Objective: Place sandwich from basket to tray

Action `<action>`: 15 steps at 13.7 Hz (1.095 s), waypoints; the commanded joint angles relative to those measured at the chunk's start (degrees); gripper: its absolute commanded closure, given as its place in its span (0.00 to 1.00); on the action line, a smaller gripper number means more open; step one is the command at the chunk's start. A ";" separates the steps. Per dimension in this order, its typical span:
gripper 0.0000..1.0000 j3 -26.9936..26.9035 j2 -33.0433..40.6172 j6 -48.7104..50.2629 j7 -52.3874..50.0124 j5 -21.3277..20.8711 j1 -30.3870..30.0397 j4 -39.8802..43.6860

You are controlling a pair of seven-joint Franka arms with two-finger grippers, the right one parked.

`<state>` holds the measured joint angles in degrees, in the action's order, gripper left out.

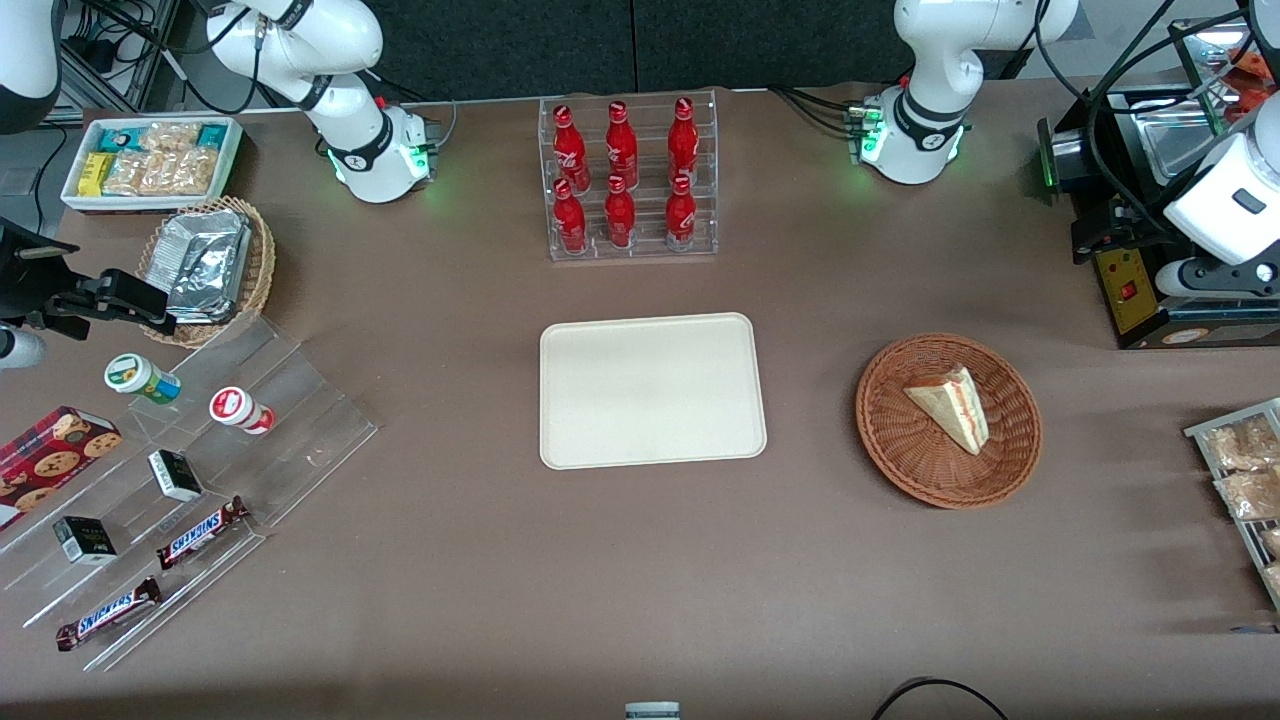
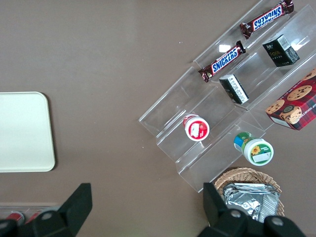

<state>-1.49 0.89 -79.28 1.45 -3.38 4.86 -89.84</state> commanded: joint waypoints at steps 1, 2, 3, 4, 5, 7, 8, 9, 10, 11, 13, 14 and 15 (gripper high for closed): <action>0.00 0.70 -0.72 2.28 1.00 0.22 -1.26 1.52; 0.00 0.70 -1.15 2.11 0.92 0.13 -1.17 1.51; 0.00 0.79 -1.33 1.59 0.92 0.04 -1.08 1.34; 0.00 0.79 -1.77 1.41 0.83 0.04 -1.17 0.99; 0.00 0.70 -2.38 1.15 0.40 0.04 -1.34 0.55; 0.00 0.26 -2.04 -3.48 -0.66 -0.57 -1.43 -4.61; 0.00 -0.52 -1.60 -6.21 -3.01 -0.66 -1.43 -7.42; 0.00 -0.70 -1.51 -9.20 -5.82 -0.66 -1.43 -9.89; 0.00 -0.71 -1.33 -12.53 -8.72 -0.75 -1.43 -13.05; 0.00 -0.71 -0.55 -16.83 -11.79 -0.75 -1.26 -16.73; 0.00 -0.62 0.33 -22.82 -16.63 -0.75 -1.08 -22.11; 0.00 -0.62 0.42 -25.20 -19.27 -0.49 -1.08 -24.13; 0.00 -0.62 0.43 -27.49 -21.64 -0.05 -0.99 -25.89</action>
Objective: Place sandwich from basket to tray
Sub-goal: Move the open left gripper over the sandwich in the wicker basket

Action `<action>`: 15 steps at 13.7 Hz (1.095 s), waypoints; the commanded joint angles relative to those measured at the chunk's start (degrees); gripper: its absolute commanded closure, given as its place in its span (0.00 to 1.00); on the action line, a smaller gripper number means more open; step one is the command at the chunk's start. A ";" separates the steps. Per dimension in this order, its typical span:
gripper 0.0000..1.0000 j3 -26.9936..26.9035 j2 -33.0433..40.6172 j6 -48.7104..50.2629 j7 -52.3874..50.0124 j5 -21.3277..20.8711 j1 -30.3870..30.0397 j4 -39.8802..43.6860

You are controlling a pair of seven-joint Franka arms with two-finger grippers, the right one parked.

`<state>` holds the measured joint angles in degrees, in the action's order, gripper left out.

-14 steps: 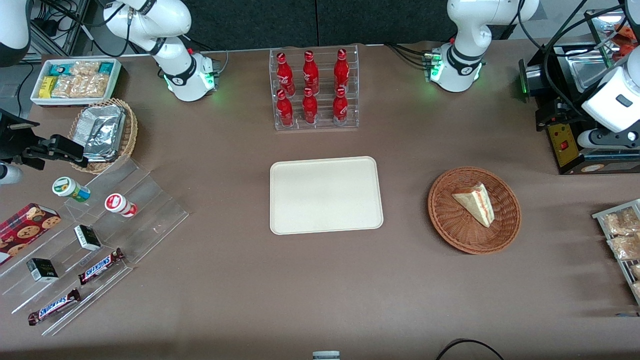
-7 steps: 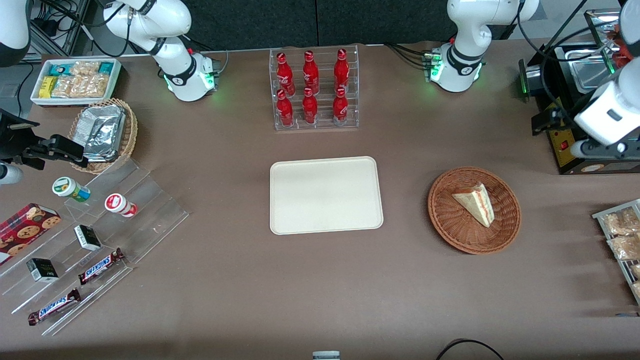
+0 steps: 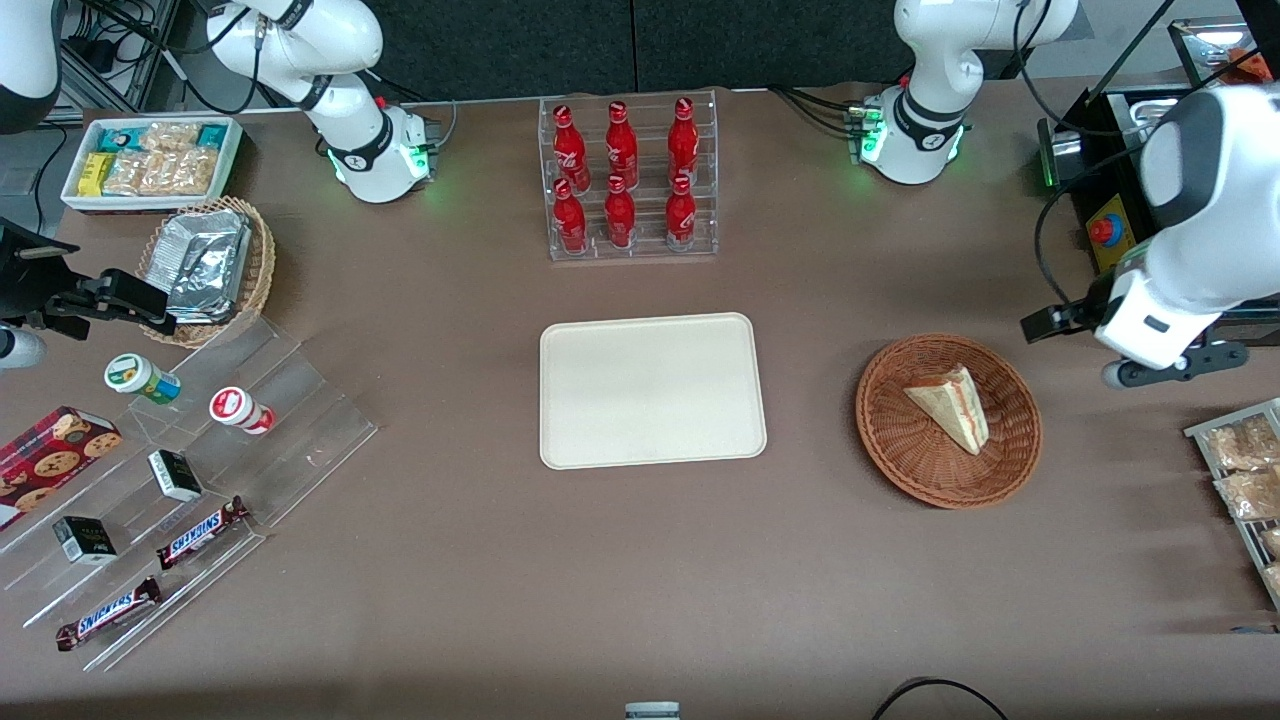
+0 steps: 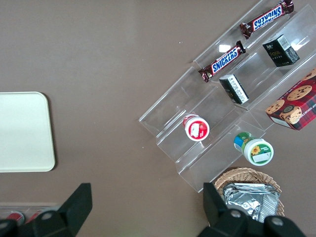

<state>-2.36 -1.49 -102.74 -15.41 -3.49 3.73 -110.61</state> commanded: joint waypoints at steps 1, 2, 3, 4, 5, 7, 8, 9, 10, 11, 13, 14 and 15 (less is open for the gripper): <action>0.00 0.25 2.81 -6.84 -6.98 0.32 0.14 -6.80; 0.00 0.34 2.81 -9.21 -9.17 0.41 0.14 -8.64; 0.00 0.34 2.81 -11.32 -10.85 0.41 0.22 -9.96; 0.00 0.42 2.90 -13.43 -12.43 0.41 0.22 -11.46; 0.00 0.43 2.90 -15.20 -13.41 0.85 0.22 -12.51; 0.00 0.43 2.64 -20.11 -14.38 4.70 0.22 -14.88; 0.00 0.43 2.46 -21.70 -15.25 5.50 0.22 -15.59; 0.00 0.43 2.02 -22.33 -15.87 5.60 0.22 -15.78; 0.00 0.51 1.50 -22.85 -16.49 5.60 0.31 -15.78; 0.00 0.51 0.97 -23.90 -17.36 5.60 1.09 -15.86; 0.00 0.51 0.18 -27.15 -18.42 5.60 1.71 -17.61; 0.00 0.51 -0.17 -28.56 -18.60 5.60 2.67 -18.41; 0.00 0.43 -0.79 -29.88 -19.56 5.60 3.55 -18.76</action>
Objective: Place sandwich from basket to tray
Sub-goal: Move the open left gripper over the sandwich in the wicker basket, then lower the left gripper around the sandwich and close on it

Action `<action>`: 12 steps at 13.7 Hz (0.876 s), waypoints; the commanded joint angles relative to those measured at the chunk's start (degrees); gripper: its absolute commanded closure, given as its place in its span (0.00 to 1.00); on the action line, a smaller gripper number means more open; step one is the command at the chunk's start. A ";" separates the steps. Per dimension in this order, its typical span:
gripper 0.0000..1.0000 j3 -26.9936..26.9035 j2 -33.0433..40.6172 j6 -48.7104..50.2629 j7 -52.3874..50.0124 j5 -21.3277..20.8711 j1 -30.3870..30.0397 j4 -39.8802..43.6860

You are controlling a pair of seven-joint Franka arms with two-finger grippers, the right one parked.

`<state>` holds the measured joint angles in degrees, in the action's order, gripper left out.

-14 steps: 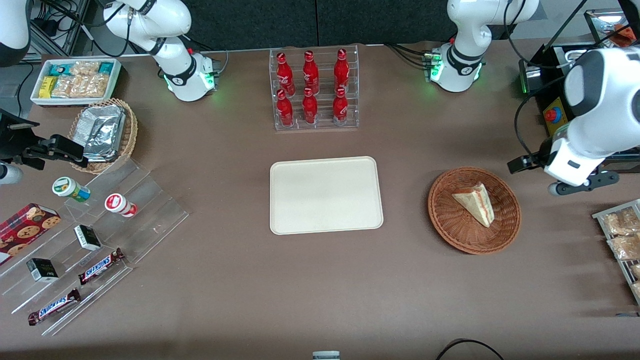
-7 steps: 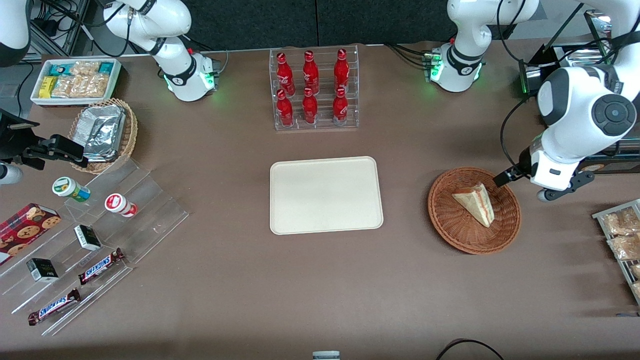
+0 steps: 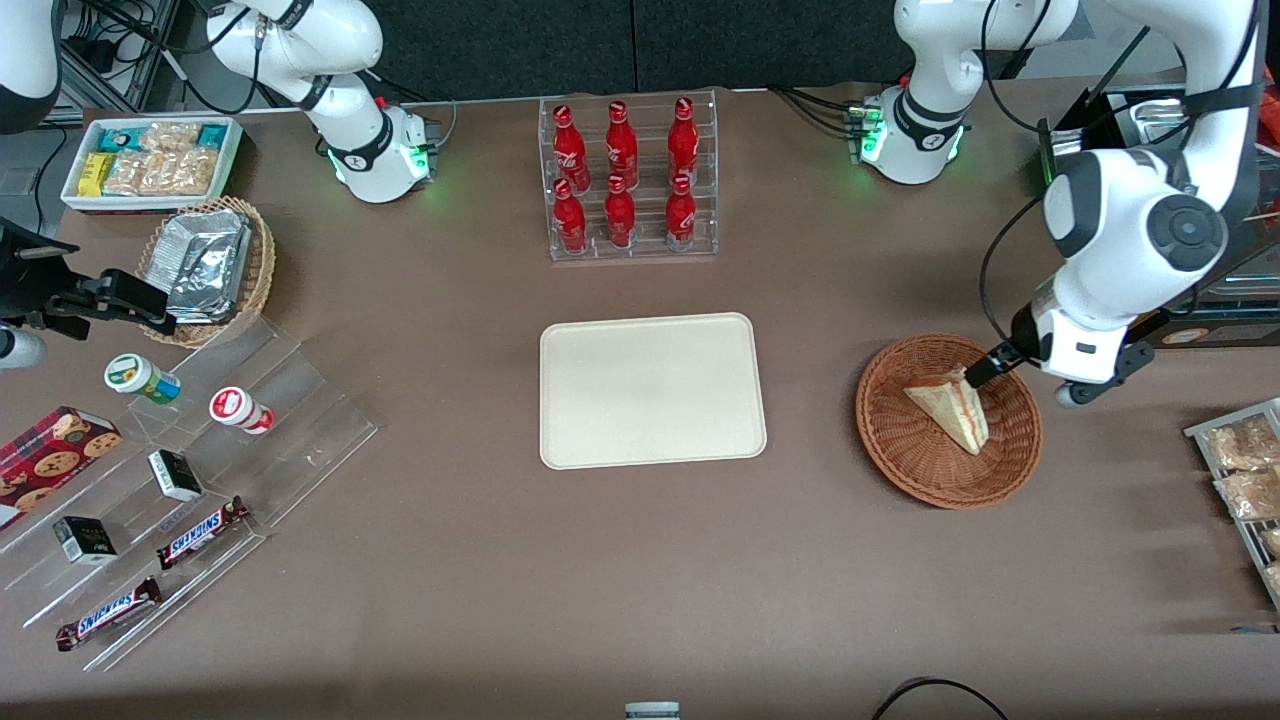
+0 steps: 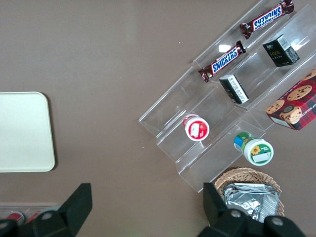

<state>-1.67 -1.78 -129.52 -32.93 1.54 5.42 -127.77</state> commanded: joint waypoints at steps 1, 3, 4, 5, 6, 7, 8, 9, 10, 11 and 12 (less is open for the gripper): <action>0.00 -0.26 -1.37 -4.07 -2.83 0.48 2.05 -1.78; 0.00 -0.26 -2.61 -6.61 -2.93 0.48 2.14 -2.74; 0.00 -0.26 -3.05 -7.93 -3.02 0.48 2.14 -3.35; 0.00 -0.26 -3.75 -9.51 -3.10 0.22 2.14 -4.23; 0.00 -0.26 -4.28 -11.27 -3.10 0.22 2.14 -5.20; 0.00 -0.35 -4.89 -13.29 -3.19 0.22 2.05 -6.16; 0.00 -0.35 -5.59 -14.26 -3.19 0.22 2.05 -6.87; 0.00 -0.35 -5.69 -14.27 -3.19 0.22 2.05 -7.66; 0.00 -0.44 -5.86 -14.53 -3.19 0.13 1.88 -8.28; 0.00 -0.52 -5.95 -15.06 -3.19 0.13 1.79 -8.63; 0.00 -0.53 -6.47 -16.28 -3.19 0.13 1.79 -8.72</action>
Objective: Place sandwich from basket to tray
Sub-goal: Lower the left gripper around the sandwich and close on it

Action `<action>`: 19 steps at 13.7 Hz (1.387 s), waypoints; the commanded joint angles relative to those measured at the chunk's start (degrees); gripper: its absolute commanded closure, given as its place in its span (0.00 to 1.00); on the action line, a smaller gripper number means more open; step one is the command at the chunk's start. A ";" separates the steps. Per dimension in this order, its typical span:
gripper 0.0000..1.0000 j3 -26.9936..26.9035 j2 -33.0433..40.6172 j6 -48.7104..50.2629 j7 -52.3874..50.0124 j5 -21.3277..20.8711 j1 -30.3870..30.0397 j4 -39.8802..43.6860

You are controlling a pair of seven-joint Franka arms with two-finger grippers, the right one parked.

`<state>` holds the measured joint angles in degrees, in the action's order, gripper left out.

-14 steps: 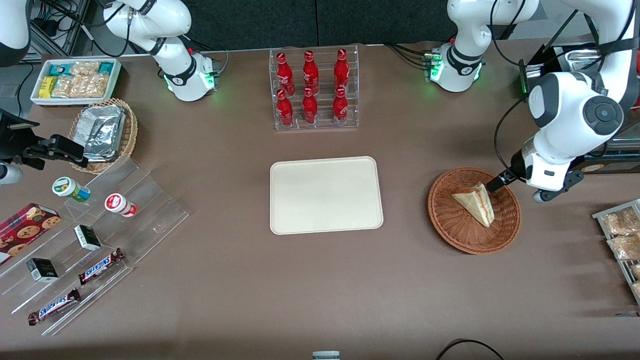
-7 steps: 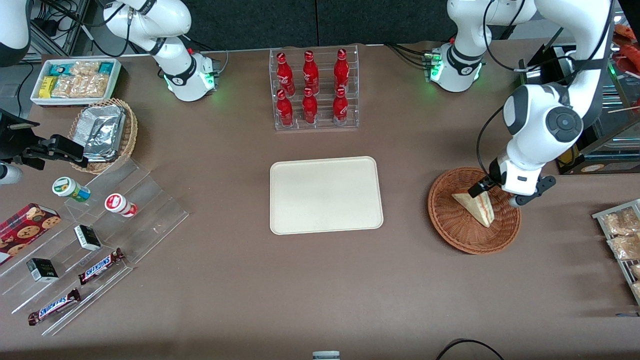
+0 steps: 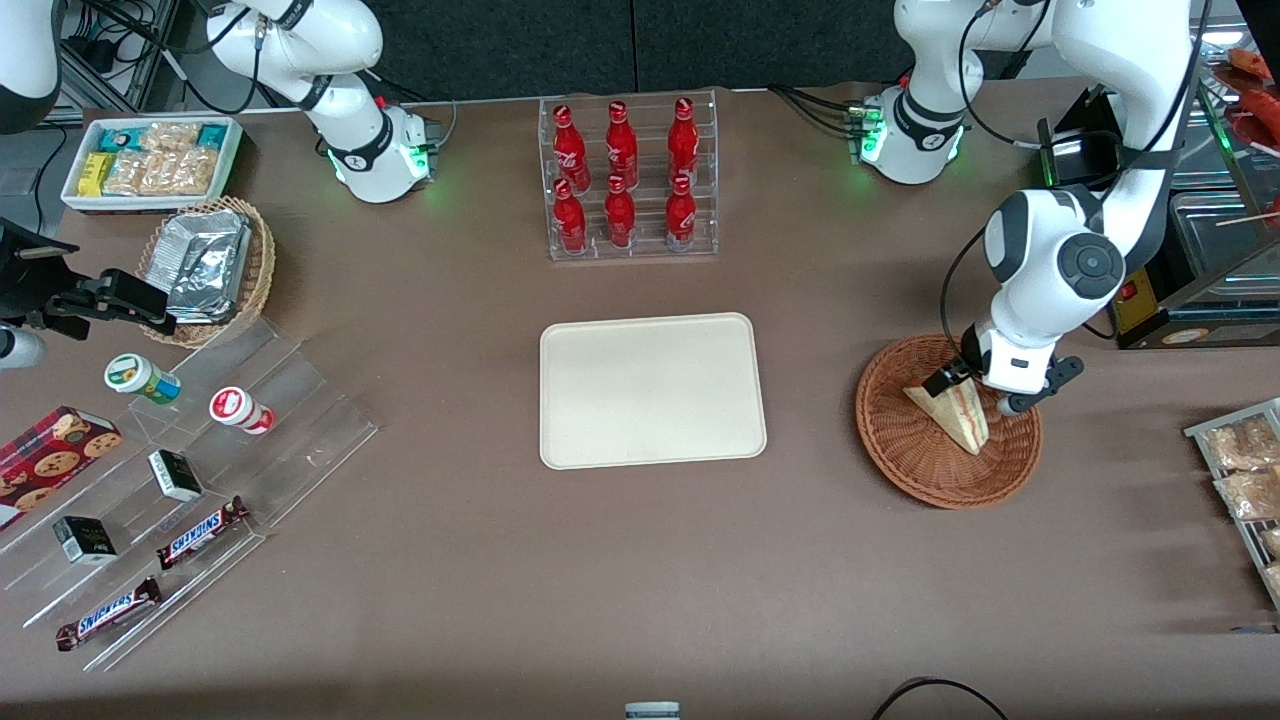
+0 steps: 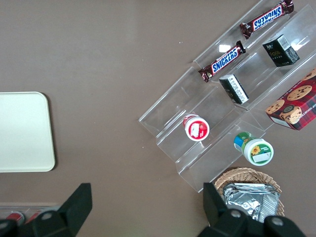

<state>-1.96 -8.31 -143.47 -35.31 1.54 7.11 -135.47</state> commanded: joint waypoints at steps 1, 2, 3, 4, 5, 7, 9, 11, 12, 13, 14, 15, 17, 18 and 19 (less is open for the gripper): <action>0.00 -0.24 -0.56 -3.21 -0.81 0.13 0.09 -0.94; 0.00 -0.24 -1.00 -3.48 -0.81 0.13 0.09 -0.76; 0.00 -0.24 -1.01 -3.48 -0.81 0.13 0.09 -0.68; 0.00 -0.24 -1.01 -3.48 -0.81 0.21 0.09 -0.50; 0.00 -0.24 -1.09 -3.66 -0.99 0.22 0.09 -0.41; 0.00 -0.24 -1.88 -6.19 -2.65 0.30 0.01 -0.41; 0.00 -0.24 -3.11 -7.70 -3.10 0.30 0.09 -0.41; 0.23 -0.24 -3.12 -7.70 -3.36 0.30 0.09 -0.41; 0.86 -0.24 -3.03 -7.53 -3.97 0.22 0.09 -0.41; 1.00 -0.24 -3.12 -7.35 -4.07 0.22 0.09 -0.41; 1.00 -0.24 -3.03 -7.18 -3.98 0.30 0.01 -0.24; 1.00 -0.24 -2.85 -7.00 -3.72 0.30 0.01 -0.15; 1.00 -0.24 -2.94 -6.82 -3.54 0.22 0.01 0.38; 1.00 -0.24 -2.59 -5.34 -3.45 0.04 0.01 0.81; 1.00 -0.24 -2.33 -2.63 -3.45 -0.31 0.01 1.95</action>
<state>-2.09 -11.31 -149.55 -38.43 1.54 7.06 -135.32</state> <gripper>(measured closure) 0.683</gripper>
